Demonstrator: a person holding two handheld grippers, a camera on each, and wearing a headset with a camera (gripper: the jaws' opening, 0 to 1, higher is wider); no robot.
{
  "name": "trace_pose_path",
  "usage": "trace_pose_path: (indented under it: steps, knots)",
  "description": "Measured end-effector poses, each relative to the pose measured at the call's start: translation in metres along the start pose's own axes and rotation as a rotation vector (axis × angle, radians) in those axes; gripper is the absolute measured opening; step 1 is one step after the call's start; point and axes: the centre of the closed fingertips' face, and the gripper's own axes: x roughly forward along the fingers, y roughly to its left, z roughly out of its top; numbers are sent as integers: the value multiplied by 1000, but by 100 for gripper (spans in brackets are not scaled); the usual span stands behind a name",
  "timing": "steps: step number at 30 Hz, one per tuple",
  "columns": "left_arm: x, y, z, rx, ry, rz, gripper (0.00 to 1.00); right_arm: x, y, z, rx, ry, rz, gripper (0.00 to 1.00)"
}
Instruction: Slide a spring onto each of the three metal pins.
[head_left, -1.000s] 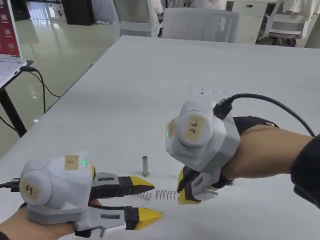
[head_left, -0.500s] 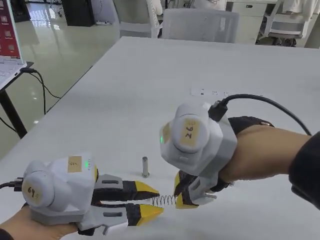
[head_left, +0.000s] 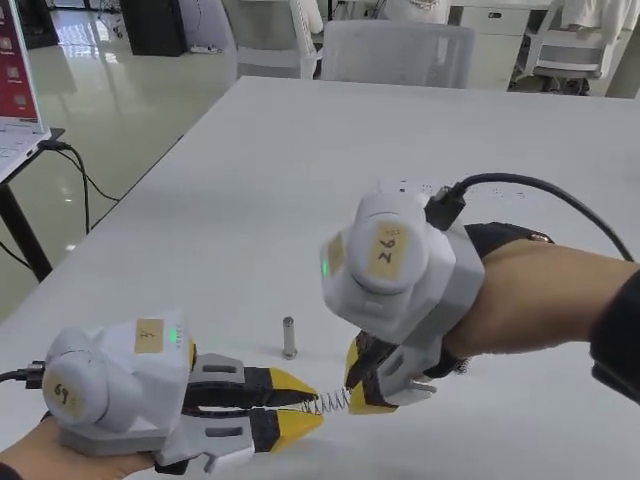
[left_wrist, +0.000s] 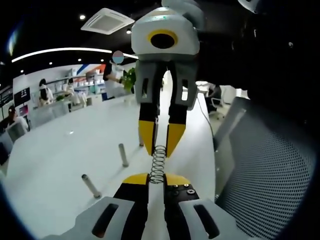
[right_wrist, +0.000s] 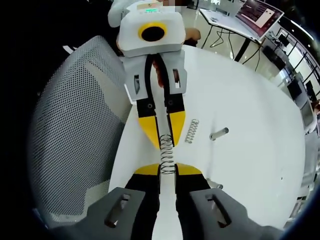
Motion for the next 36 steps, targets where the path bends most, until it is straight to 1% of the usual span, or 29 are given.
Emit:
trace_pose_path:
  steps: [4,8,10,11,12,14,15,17,19,20,22,27,32,36]
  knots:
    - [0,0,-1,2,5,-1,2,-5,0,6,-1,-13,-9,8]
    - [0,1,1,1,0,2,2,-8,0,12,-13,-20,-23,7]
    - [0,1,1,3,1,2,2,-11,1,17,-16,-33,-29,7]
    - [1,1,1,2,0,1,2,-12,1,19,-22,-37,-33,1]
    - [0,1,1,1,-2,2,2,-13,1,22,-61,-39,-25,0]
    - [0,2,2,3,-6,5,2,-11,-2,22,-32,-52,-33,0]
    - [0,3,3,3,-6,6,2,-9,-3,20,-28,-48,-32,0]
    - [-1,3,2,3,-6,8,2,-9,-7,17,-33,-45,-47,0]
    - [-1,4,3,2,-7,10,2,-11,-9,17,-16,-58,-49,1]
    - [-2,5,2,3,-7,11,2,-12,-10,17,-2,-68,-49,5]
    - [-1,5,2,3,-7,13,2,-11,-8,14,2,-68,-42,11]
    - [-1,6,4,6,-12,13,2,-6,-8,9,5,-53,-38,16]
    - [-2,6,11,10,-31,18,2,2,-8,4,23,-47,-20,17]
    - [-2,7,14,9,-43,20,2,3,-8,-1,34,-44,-17,15]
